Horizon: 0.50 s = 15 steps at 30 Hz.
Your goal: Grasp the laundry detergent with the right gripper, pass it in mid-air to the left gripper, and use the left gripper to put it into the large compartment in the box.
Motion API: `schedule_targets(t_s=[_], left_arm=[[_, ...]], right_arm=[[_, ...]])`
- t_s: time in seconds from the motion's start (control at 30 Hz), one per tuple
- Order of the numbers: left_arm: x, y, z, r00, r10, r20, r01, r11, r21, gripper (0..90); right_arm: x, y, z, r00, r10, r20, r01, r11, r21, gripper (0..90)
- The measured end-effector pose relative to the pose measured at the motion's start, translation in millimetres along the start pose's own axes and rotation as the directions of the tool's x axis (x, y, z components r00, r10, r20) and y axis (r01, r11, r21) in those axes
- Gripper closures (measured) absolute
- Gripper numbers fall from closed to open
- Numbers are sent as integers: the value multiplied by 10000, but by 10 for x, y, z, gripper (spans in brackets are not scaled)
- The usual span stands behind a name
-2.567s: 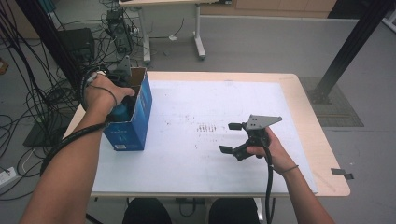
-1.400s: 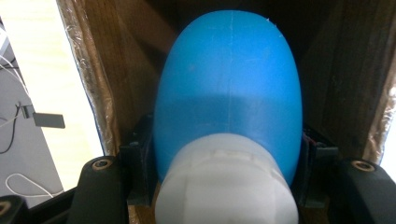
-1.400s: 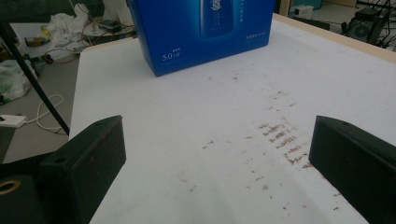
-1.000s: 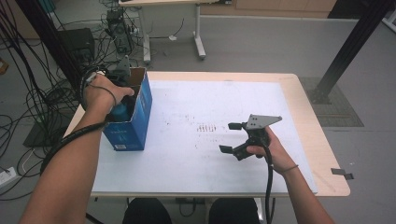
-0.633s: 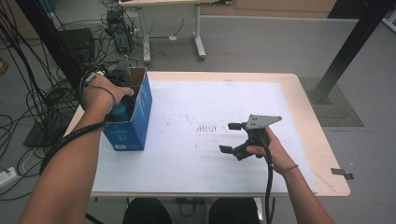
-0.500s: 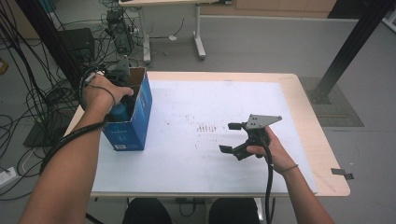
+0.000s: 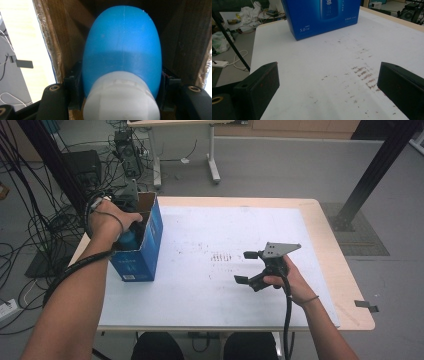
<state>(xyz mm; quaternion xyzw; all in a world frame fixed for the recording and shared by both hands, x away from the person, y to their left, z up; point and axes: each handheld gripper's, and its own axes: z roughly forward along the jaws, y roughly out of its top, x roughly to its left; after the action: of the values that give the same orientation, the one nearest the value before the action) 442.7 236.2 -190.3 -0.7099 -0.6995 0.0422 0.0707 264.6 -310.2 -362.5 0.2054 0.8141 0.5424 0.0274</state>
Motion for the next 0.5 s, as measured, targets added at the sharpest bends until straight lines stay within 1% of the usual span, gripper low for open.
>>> schedule_targets(t_s=[0.5], left_arm=[[8,-1,1,10000,-57,23,57,10000,6,378]], right_arm=[[-1,22,18,10000,-21,-34,21,10000,44,39]])
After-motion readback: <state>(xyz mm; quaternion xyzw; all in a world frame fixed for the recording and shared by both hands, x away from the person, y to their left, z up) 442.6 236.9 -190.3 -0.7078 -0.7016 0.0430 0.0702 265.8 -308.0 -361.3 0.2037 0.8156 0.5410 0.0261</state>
